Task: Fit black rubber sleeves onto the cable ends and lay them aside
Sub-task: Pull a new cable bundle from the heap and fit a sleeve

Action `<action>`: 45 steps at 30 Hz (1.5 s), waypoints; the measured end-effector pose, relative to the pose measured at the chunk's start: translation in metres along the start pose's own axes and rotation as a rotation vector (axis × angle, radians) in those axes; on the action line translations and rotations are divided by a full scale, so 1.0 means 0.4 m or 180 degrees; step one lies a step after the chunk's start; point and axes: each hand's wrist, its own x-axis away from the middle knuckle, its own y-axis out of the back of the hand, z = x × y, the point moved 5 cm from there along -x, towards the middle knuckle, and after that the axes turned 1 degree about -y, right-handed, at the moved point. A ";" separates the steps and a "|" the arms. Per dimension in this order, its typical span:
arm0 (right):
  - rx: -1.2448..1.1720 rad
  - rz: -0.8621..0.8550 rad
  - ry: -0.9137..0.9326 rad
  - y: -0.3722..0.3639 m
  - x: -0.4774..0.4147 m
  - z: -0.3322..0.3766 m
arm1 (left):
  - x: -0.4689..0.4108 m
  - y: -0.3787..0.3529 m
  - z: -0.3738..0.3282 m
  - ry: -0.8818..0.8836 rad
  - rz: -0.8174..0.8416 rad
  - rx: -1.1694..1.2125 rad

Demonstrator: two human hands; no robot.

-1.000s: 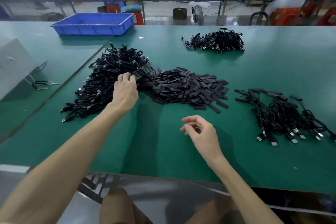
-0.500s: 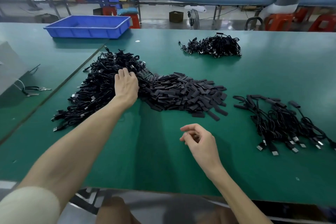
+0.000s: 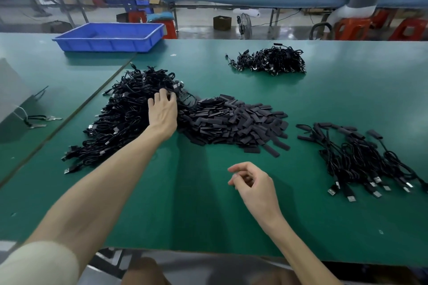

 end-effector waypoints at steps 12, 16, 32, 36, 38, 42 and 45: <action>0.0041 -0.0044 -0.0009 -0.003 -0.005 -0.002 | -0.027 0.106 0.034 -0.0111 -0.0578 0.0464; 0.0027 -0.0034 -0.0020 -0.003 0.001 0.002 | -0.007 0.143 0.020 -0.0310 -0.0697 0.0556; 0.0017 -0.0033 0.0073 0.000 0.001 0.008 | 0.088 0.305 0.027 0.0127 -0.0667 0.1754; -0.0021 -0.0042 0.0039 0.003 0.000 0.009 | 0.179 0.258 -0.046 -0.0104 -0.0397 0.1465; -0.0045 -0.0052 0.0024 0.005 -0.001 0.008 | 0.221 0.241 -0.075 -0.0283 -0.0279 0.1355; -0.0216 -0.0020 0.0142 0.007 -0.001 0.013 | 0.299 0.222 -0.114 -0.0461 -0.0132 0.1257; -0.0341 0.0080 0.0197 0.006 0.005 0.024 | 0.359 0.194 -0.133 -0.0459 0.0087 0.1227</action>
